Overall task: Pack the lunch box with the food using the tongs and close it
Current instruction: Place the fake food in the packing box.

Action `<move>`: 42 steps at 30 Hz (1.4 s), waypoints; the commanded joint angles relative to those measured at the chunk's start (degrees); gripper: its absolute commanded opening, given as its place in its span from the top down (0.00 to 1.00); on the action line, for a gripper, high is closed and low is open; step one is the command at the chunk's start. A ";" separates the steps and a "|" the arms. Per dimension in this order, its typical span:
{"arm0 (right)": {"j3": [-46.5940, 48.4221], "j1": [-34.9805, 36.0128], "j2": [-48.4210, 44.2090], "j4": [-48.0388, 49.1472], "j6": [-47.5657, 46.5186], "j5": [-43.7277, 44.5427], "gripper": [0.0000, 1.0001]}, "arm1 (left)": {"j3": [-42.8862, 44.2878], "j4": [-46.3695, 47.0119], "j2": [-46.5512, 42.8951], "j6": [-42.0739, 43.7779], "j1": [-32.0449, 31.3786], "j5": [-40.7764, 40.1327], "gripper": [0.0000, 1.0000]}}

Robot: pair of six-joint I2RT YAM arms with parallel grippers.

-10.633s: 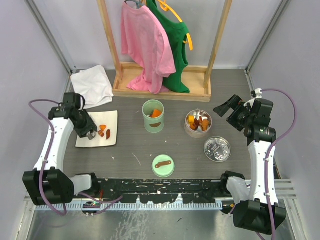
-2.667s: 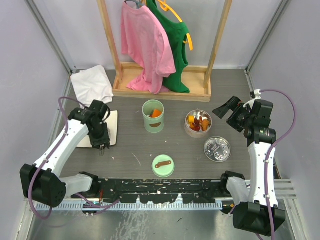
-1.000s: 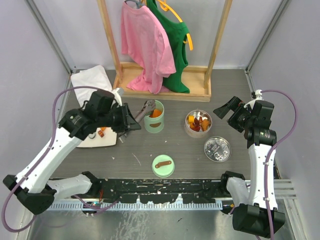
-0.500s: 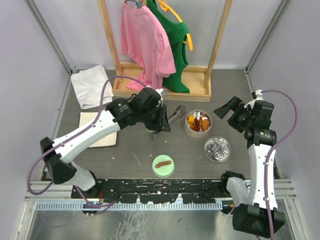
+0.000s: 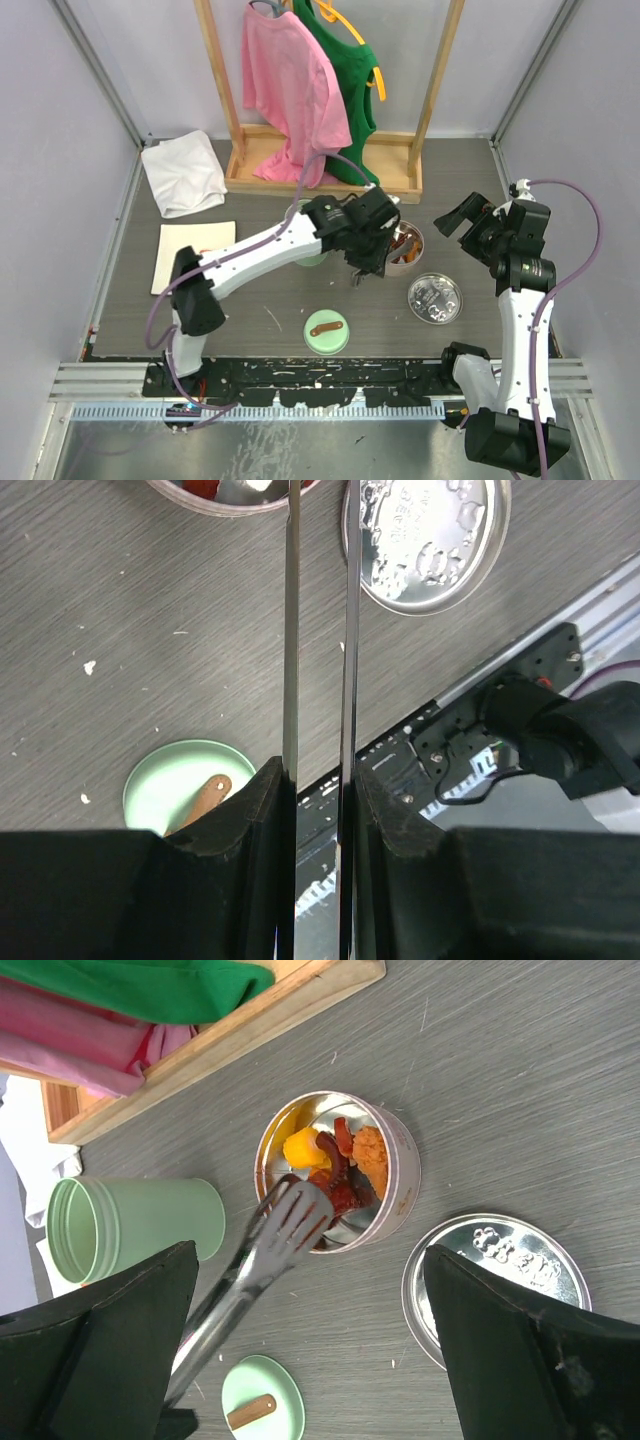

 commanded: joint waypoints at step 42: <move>1.15 -0.14 -0.43 2.55 -0.08 -1.72 0.00 | -12.37 3.57 -23.55 4.15 0.55 -17.60 0.63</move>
